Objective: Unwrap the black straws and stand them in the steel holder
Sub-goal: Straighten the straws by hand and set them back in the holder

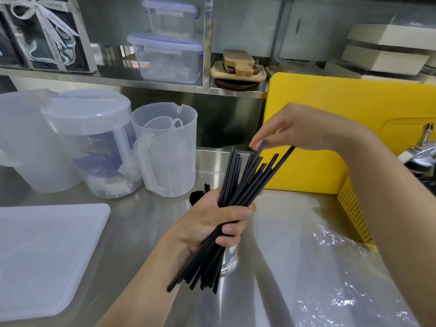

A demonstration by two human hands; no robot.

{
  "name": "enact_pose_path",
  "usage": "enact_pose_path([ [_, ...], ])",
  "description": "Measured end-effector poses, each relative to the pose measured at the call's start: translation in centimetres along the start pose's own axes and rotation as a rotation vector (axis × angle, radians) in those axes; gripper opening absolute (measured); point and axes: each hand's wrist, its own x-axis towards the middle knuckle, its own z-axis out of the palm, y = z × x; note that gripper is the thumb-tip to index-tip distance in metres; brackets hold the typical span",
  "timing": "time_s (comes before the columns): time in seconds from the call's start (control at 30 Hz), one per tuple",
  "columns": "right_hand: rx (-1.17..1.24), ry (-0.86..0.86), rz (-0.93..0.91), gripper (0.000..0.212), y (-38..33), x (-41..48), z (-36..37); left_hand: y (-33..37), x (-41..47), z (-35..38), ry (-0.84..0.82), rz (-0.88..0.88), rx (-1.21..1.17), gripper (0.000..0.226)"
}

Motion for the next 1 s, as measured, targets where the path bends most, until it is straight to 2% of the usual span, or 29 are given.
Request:
enact_pose_path([
  [0.1,0.095,-0.19,-0.031,0.019,0.1,0.5,0.0,-0.1,-0.2,-0.3,-0.031,0.003,-0.017,0.028],
  [0.2,0.435,-0.32,-0.103,0.017,1.7,0.4,-0.5,-0.3,-0.7,-0.9,-0.065,0.019,-0.035,0.03],
  [0.3,1.032,-0.243,-0.138,0.023,3.6,0.6,0.6,-0.5,-0.7,-1.0,-0.114,0.029,-0.065,0.034],
  [0.37,1.2,-0.103,-0.145,0.022,4.6,1.1,2.7,-0.7,-0.5,-0.7,-0.112,0.027,-0.061,0.035],
  [0.43,1.153,-0.038,-0.081,0.014,4.9,1.5,4.9,-0.8,-0.3,-0.5,-0.088,0.01,-0.043,0.034],
  [0.5,1.093,-0.112,-0.04,0.004,4.4,1.5,6.6,-1.0,-0.2,-0.5,-0.075,-0.007,-0.039,0.037],
  [0.63,1.13,-0.221,-0.095,0.01,3.2,1.7,8.5,-1.2,-0.1,-0.9,-0.076,-0.013,-0.063,0.056],
  [0.77,1.21,-0.293,-0.131,0.043,2.5,2.0,9.0,-1.2,-0.3,-0.9,-0.107,-0.019,-0.078,0.032],
  [0.83,1.171,-0.269,-0.112,0.036,2.4,2.0,9.0,-1.2,-0.3,-0.9,-0.093,-0.007,-0.083,0.026],
  [0.93,1.152,-0.213,-0.104,0.017,2.4,1.8,9.3,-1.4,-0.3,-1.0,-0.083,0.002,-0.119,0.028],
  [1.0,1.181,-0.168,-0.102,0.03,2.7,1.9,9.7,-1.6,-0.3,-1.0,-0.074,0.006,-0.124,0.031],
])
